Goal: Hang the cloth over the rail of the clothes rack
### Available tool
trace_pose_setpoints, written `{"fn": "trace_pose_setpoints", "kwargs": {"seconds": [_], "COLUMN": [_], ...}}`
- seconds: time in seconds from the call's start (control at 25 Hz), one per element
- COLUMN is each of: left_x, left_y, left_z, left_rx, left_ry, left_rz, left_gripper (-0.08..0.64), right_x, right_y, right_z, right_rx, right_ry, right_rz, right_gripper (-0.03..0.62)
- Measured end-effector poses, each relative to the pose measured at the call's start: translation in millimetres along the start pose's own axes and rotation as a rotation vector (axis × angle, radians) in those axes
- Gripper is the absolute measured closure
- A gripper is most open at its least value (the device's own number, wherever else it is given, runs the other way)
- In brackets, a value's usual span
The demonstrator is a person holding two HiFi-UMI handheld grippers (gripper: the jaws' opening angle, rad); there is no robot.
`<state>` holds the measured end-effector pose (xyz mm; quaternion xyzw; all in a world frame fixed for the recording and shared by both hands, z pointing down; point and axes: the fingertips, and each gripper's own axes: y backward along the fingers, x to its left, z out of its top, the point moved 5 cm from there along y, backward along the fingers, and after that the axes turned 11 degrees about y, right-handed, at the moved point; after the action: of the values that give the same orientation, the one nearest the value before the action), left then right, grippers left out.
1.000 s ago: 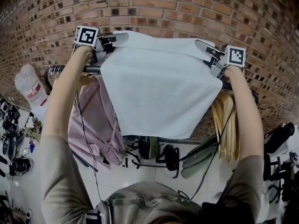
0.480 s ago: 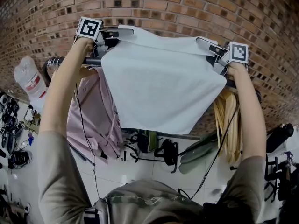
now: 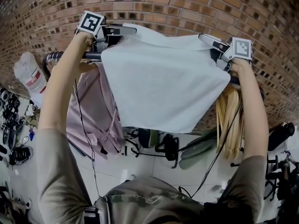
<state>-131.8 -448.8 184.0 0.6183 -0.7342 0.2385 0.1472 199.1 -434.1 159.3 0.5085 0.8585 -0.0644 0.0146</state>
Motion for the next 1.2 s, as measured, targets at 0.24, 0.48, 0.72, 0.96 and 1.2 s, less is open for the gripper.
{"fn": "trace_pose_setpoints", "kwargs": {"seconds": [0.24,0.48,0.72,0.96,1.2], "left_x": [1.2,-0.9,0.7,-1.0,-2.0], "left_y": [-1.4,-6.7,-7.3,-9.2,-10.1], "left_z": [-3.6,-7.9,-16.6,-18.7,-19.6], "left_rx": [0.020,0.044,0.088,0.106,0.117], "left_ry": [0.018,0.018,0.025,0.021,0.004], "left_rz": [0.006,0.007,0.044,0.044,0.043], "left_gripper": [0.333,0.265,0.265,0.265,0.265], "right_x": [4.8,10.5,8.7,2.1,3.9], "right_y": [-1.8,-2.3,0.1,6.0,3.7], "right_z": [-0.5,-1.8,-1.6,1.3,0.4], "right_rx": [0.002,0.011,0.013,0.002,0.008], "right_ry": [0.016,0.025,0.020,0.022,0.019], "right_rz": [0.006,0.017,-0.015,-0.081,-0.060], "right_gripper": [0.216,0.181,0.159,0.116,0.117]}}
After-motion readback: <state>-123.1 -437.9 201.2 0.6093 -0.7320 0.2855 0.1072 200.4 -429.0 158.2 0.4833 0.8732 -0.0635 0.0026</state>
